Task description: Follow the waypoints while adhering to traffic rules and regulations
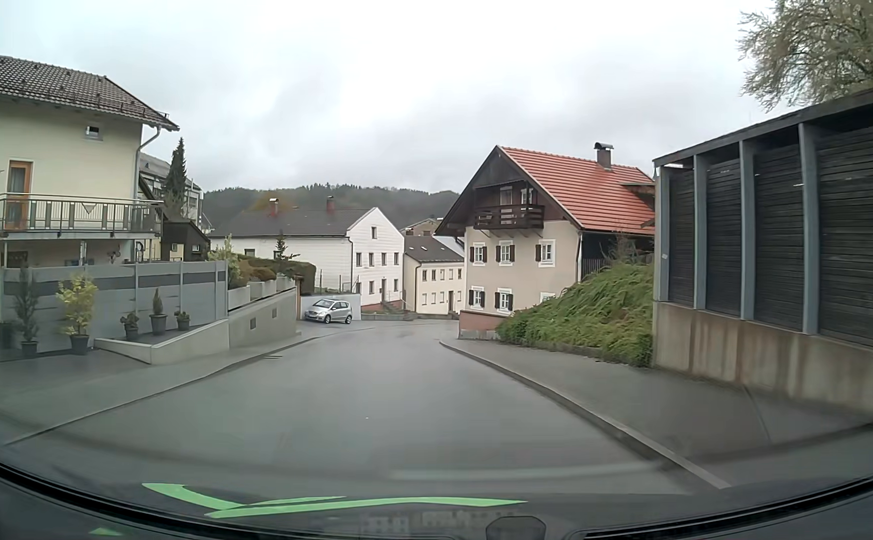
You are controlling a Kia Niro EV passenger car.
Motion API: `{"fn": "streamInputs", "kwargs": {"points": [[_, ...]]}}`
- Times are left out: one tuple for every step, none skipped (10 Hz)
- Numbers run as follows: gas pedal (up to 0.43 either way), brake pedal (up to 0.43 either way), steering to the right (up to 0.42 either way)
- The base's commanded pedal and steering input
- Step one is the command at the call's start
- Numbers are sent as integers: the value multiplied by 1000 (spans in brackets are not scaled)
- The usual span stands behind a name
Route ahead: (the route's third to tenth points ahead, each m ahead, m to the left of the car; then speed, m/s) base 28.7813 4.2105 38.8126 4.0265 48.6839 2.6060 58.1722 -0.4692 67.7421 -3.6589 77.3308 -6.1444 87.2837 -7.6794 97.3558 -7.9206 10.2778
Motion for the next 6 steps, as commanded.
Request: {"fn": "streamInputs", "kwargs": {"points": [[0, 79, -45], [0, 79, -47], [0, 79, -47], [0, 79, -47], [0, 79, -48], [0, 79, -47]]}}
